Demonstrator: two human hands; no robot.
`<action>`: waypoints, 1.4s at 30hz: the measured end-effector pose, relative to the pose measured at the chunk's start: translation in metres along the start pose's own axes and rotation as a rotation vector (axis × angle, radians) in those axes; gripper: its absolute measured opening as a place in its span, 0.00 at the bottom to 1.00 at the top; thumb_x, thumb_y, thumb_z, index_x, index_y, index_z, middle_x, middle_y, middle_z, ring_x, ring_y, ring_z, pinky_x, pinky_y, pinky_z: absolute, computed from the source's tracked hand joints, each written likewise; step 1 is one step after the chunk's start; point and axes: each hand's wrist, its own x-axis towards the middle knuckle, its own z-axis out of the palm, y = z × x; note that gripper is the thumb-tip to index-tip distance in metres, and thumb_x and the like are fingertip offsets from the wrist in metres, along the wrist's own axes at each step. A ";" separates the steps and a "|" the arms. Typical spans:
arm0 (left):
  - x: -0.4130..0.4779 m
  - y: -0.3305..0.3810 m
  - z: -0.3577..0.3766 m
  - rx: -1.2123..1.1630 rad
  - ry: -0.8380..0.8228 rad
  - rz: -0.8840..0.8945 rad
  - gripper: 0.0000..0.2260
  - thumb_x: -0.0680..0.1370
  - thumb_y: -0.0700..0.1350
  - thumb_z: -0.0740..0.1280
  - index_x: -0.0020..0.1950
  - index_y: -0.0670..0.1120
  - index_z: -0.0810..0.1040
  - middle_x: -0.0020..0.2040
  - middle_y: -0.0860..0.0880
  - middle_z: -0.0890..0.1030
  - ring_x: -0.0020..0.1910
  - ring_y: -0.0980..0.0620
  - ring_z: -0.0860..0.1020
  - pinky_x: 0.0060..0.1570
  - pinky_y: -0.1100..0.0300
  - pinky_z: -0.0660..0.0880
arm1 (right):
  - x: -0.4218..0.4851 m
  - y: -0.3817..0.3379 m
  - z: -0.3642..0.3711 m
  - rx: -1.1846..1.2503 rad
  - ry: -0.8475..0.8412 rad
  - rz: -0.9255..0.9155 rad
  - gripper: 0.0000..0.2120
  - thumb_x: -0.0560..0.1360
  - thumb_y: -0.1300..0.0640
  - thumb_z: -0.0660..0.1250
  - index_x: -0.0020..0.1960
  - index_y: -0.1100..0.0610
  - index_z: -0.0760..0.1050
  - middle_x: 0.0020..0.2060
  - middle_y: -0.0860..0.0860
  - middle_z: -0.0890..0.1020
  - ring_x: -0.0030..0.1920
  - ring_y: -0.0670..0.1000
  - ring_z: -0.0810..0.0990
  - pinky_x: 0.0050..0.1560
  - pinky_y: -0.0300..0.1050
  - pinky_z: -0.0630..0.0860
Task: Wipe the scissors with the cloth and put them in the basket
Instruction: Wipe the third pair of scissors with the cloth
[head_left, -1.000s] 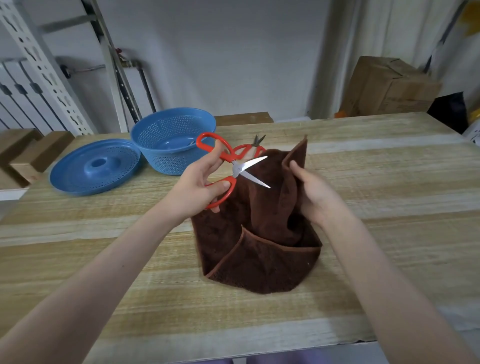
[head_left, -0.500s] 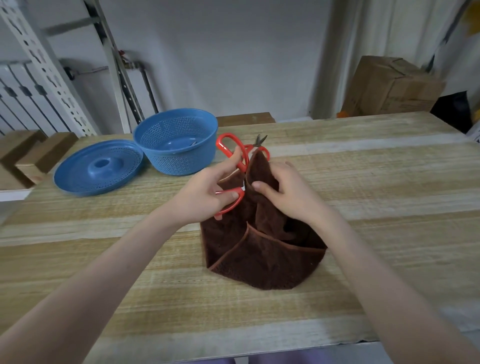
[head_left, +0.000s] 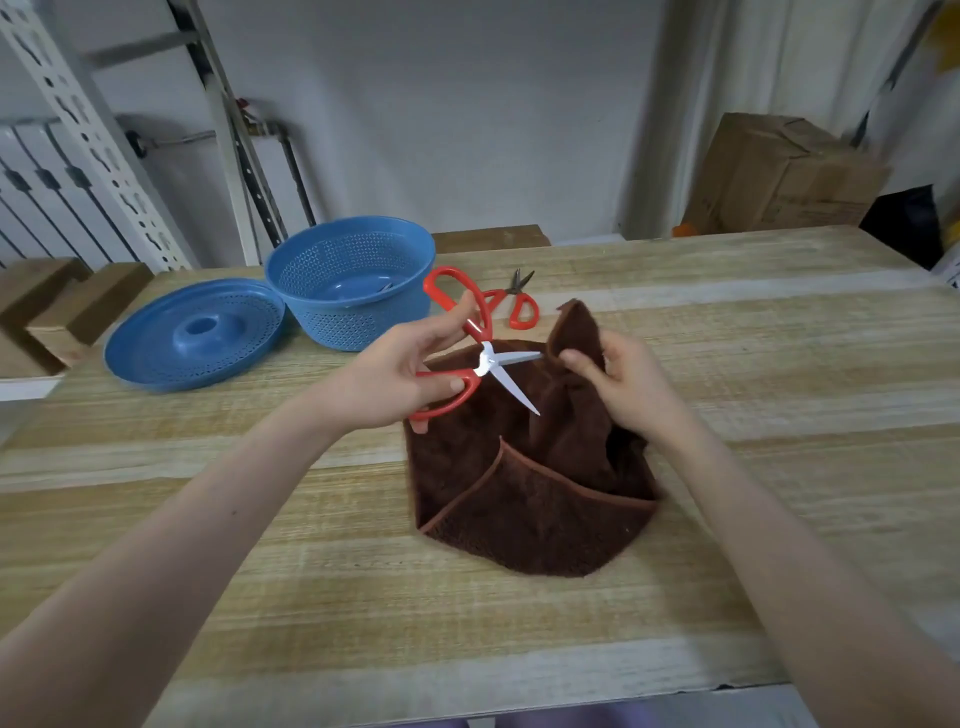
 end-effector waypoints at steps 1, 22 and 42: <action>-0.002 0.001 -0.003 -0.010 0.009 -0.024 0.35 0.77 0.27 0.62 0.79 0.46 0.52 0.76 0.53 0.61 0.71 0.51 0.68 0.44 0.68 0.78 | -0.001 0.003 -0.003 0.041 0.049 0.027 0.09 0.78 0.62 0.66 0.46 0.47 0.76 0.43 0.43 0.82 0.44 0.38 0.80 0.49 0.47 0.75; 0.010 0.018 0.024 -0.208 0.303 -0.260 0.11 0.76 0.31 0.63 0.55 0.44 0.74 0.40 0.43 0.79 0.20 0.53 0.74 0.23 0.62 0.67 | -0.005 -0.043 0.045 -0.658 0.252 -0.410 0.10 0.70 0.58 0.64 0.44 0.61 0.81 0.36 0.55 0.80 0.34 0.57 0.79 0.28 0.45 0.72; 0.005 0.017 0.029 -0.075 0.203 -0.159 0.22 0.72 0.29 0.69 0.62 0.42 0.69 0.46 0.43 0.78 0.24 0.55 0.73 0.21 0.65 0.69 | -0.005 -0.051 0.054 -0.417 0.193 -0.258 0.06 0.66 0.65 0.73 0.43 0.63 0.80 0.39 0.57 0.79 0.39 0.60 0.80 0.37 0.51 0.77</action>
